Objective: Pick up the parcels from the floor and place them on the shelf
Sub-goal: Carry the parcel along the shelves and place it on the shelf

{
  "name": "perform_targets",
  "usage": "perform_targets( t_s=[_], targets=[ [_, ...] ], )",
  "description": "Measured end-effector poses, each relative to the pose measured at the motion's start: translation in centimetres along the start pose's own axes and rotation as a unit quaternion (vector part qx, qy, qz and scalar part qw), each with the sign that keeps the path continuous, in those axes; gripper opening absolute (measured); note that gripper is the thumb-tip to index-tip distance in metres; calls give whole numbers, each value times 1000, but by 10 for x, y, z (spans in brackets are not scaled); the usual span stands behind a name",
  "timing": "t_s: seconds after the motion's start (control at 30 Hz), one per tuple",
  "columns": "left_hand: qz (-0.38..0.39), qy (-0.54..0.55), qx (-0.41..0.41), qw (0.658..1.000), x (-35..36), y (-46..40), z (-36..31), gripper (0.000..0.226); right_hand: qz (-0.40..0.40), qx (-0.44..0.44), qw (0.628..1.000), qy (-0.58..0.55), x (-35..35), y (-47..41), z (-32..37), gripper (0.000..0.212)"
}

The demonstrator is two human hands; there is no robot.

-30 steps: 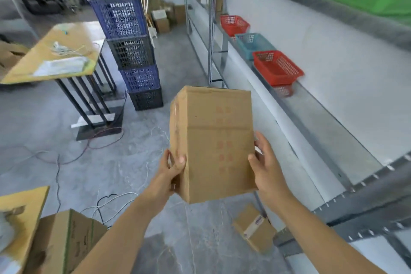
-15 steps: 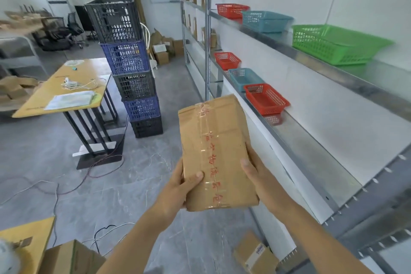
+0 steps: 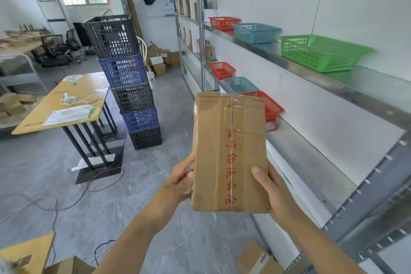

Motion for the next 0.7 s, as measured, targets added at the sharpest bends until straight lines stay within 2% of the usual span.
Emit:
perform_targets(
  t_s=[0.07, 0.17, 0.2, 0.3, 0.43, 0.47, 0.57, 0.7],
  targets=[
    [-3, -17, 19, 1000, 2, 2, -4, 59, -3, -2, 999, -34, -2, 4, -4, 52],
    [-6, 18, 4, 1000, 0, 4, 4, 135, -1, -21, 998, -53, -4, 5, -4, 69],
    [-1, 35, -3, 999, 0, 6, 6, 142, 5, -29, 998, -51, -4, 5, -1, 72],
    [-31, 60, -6, 998, -7, 13, 5, 120, 4, -46, 999, -8, -5, 2, 6, 65],
    [-56, 152, -8, 987, -15, 18, 2, 84, -20, -54, 981, 183, -3, -1, 15, 44],
    [-52, 161, -8, 985, -15, 19, 0, 83, -25, -61, 972, 224, -3, -2, 16, 45],
    [-52, 153, 3, 987, -16, 20, 1, 87, -26, -107, 952, 285, -6, -2, 17, 65],
    [-62, 129, 18, 989, -14, 20, 3, 92, -32, -120, 960, 250, -8, 0, 16, 48]
  ],
)
Point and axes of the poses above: each hand's wrist, its own y-axis away from the middle knuckle, its own x-axis out of the palm, z = x × y, the point moved 6 cm from there along -y, towards the middle knuckle
